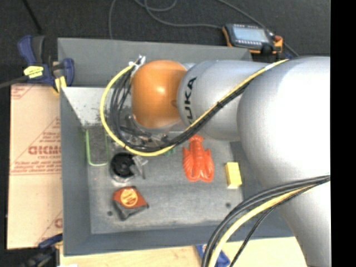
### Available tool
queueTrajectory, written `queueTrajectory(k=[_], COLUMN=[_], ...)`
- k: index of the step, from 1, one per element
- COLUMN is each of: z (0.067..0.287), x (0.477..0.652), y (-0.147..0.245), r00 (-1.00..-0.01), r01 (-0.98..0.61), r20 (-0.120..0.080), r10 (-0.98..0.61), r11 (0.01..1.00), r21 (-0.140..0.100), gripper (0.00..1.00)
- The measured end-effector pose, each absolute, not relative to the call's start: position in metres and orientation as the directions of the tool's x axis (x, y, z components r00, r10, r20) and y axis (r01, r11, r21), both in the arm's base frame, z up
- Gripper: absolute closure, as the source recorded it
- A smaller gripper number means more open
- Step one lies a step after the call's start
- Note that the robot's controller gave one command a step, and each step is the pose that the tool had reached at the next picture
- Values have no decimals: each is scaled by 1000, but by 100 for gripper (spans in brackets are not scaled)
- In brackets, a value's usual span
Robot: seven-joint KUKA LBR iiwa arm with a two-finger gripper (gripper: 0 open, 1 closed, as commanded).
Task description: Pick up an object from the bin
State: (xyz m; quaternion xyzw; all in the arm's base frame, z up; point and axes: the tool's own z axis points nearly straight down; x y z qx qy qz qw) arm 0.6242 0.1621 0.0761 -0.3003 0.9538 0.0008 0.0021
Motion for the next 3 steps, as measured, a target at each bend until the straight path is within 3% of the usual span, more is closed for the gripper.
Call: queueTrajectory(k=[1,3], z=[82,122], x=[624,623], y=[162,161], r00=[-820,-821], r01=[-572,-571], r20=[-6,-2], r10=[-572,-571], r11=[820,821], r21=[0,-1], gripper=[100,100])
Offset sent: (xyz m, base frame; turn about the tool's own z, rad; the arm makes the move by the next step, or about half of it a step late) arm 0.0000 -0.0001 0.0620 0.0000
